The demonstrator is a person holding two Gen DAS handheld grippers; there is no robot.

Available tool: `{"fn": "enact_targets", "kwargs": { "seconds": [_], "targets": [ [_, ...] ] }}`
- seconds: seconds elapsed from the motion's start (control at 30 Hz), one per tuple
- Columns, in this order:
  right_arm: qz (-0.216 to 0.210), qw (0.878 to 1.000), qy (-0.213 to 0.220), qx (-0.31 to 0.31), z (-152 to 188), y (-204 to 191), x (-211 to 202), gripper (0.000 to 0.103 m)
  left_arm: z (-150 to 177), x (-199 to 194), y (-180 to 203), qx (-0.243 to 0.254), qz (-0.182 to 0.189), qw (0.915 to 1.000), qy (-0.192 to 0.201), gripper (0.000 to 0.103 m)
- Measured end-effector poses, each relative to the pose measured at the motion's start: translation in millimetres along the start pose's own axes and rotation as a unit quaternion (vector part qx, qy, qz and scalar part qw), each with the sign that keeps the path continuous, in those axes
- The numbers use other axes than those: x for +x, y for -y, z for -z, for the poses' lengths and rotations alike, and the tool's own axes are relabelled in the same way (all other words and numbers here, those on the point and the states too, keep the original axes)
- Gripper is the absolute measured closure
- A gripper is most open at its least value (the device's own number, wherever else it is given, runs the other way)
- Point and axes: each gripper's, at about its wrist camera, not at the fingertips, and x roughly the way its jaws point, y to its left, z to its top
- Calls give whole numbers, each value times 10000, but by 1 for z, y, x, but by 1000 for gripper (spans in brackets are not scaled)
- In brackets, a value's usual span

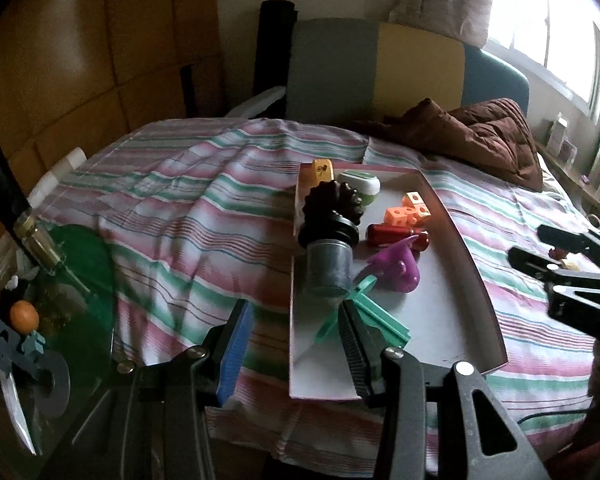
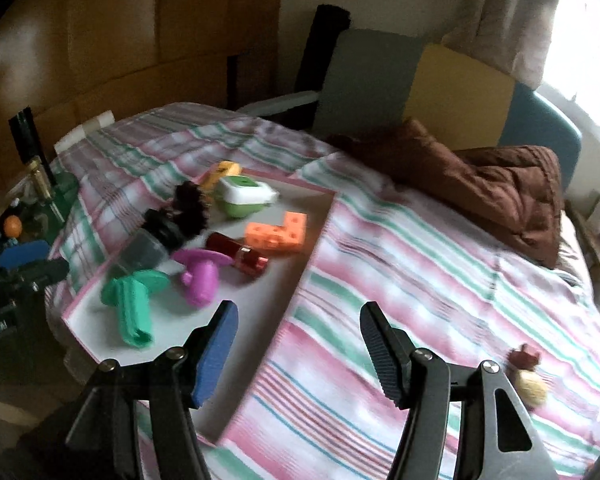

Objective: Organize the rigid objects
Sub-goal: 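Move both grippers back toward the yellow mold and red puzzle piece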

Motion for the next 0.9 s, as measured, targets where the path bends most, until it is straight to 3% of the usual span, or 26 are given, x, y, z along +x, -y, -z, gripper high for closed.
{"fn": "enact_targets", "kwargs": {
  "seconds": [0.3, 0.6, 0.73, 0.9],
  "targets": [
    [703, 9974, -136, 85, 22, 67, -16, 37, -4, -2, 21, 238, 31, 9997, 21, 58],
    [1546, 9836, -185, 914, 53, 163, -24, 37, -7, -4, 44, 497, 71, 9987, 14, 58],
    [1829, 9689, -44, 1664, 70, 205, -31, 37, -9, -5, 54, 598, 109, 9981, 23, 58],
    [1982, 9386, -131, 2820, 86, 253, -39, 34, -12, -6, 68, 737, 160, 9971, 46, 58]
  ]
}}
